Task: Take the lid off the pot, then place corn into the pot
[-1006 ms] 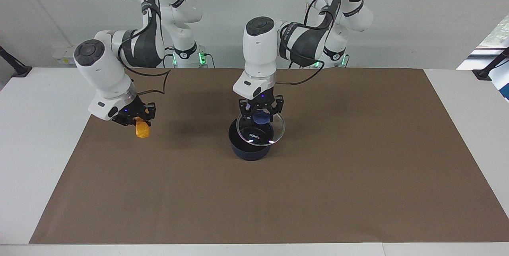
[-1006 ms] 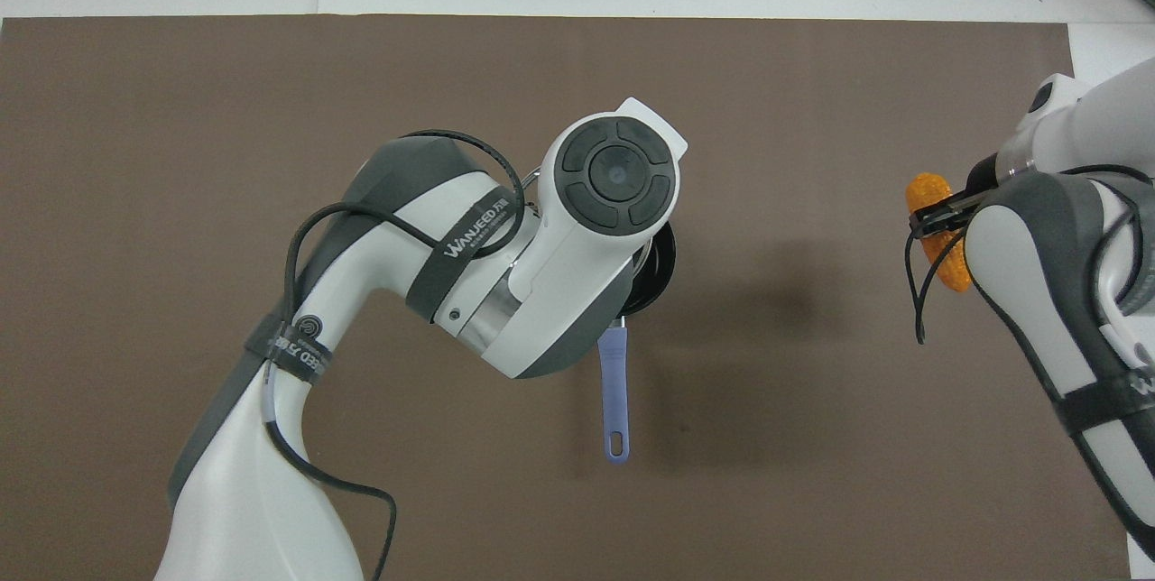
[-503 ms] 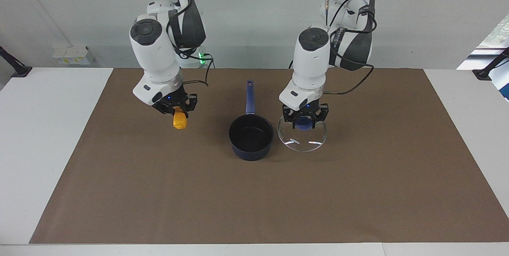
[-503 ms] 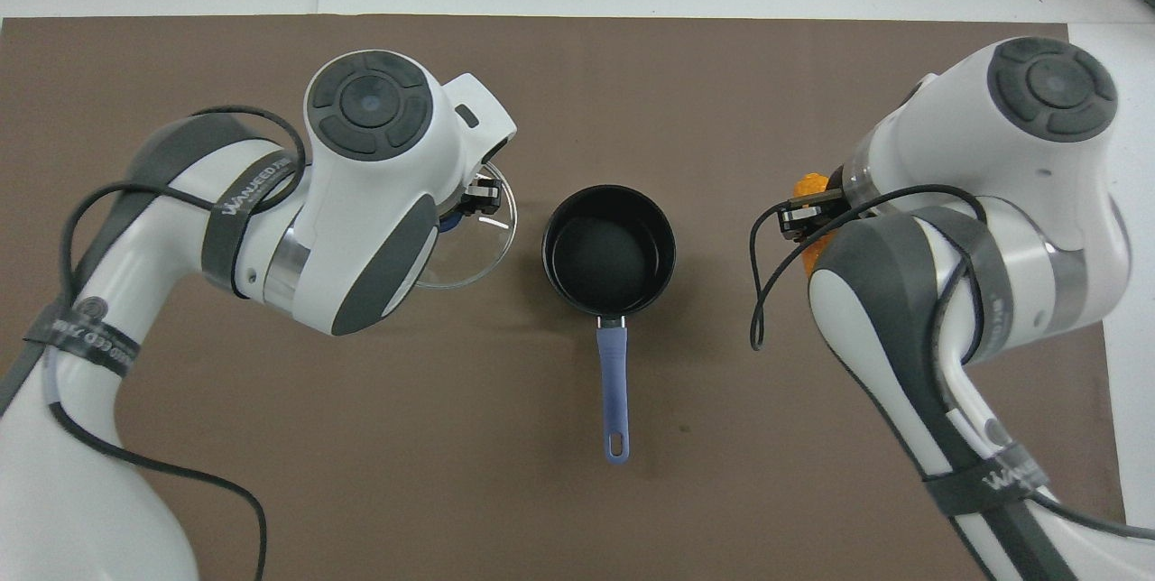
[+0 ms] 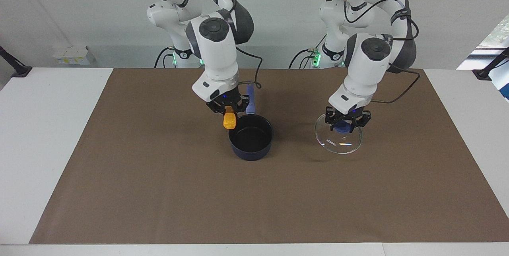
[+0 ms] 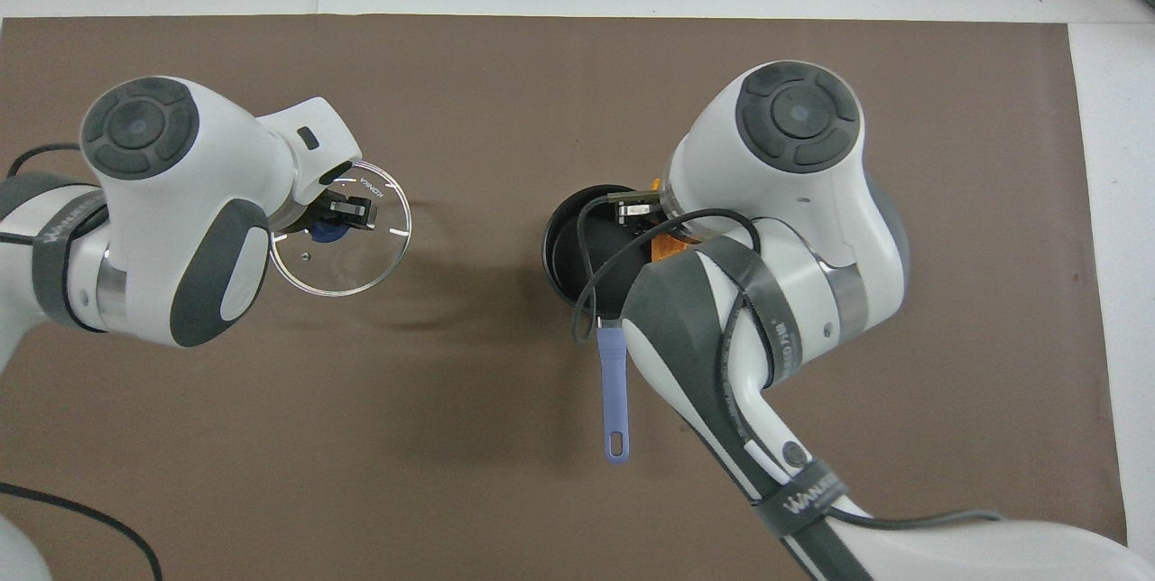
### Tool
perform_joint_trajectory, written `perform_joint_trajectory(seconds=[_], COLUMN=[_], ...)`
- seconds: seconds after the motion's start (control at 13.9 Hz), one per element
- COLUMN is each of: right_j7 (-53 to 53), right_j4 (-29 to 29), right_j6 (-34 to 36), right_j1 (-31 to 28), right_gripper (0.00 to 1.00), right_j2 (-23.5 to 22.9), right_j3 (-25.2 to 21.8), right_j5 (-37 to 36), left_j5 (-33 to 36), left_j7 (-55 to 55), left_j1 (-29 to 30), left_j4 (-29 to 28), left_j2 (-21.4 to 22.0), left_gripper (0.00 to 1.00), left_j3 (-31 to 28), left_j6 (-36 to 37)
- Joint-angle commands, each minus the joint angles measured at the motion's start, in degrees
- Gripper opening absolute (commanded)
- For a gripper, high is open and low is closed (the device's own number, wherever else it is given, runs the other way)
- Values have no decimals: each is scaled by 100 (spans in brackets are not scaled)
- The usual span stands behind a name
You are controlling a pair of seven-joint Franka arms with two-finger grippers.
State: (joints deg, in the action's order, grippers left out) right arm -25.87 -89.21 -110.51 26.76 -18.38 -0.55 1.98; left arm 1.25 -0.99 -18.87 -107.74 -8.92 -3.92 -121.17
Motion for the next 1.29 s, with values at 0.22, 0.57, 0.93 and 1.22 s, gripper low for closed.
perform_joint_trajectory(seconds=[0.22,0.57,0.93,1.22], right_j7=[-76,-24,11,38], right_j4=[203,-61,-263,-360], right_j6=[-436,-876,-1165,-1298], right_j1=[242,339,330,260], right_gripper=[0,0,4,17], right_j2=[-613,-816,-860,-939], right_j3=[20,20,20,29], right_j5=[145,154,163,163], left_j5=[-317,-546,-573,-573], left_j7=[1379,2181,2252,2243], left_j1=[892,1482,1641,1650], left_j4=[-1169,-1618,-1926,-1909], left_j2=[514,435,268,189], left_gripper=[0,0,0,63], left_j3=[67,58,49,49], left_j6=[-898,-1478,-1928,-1910])
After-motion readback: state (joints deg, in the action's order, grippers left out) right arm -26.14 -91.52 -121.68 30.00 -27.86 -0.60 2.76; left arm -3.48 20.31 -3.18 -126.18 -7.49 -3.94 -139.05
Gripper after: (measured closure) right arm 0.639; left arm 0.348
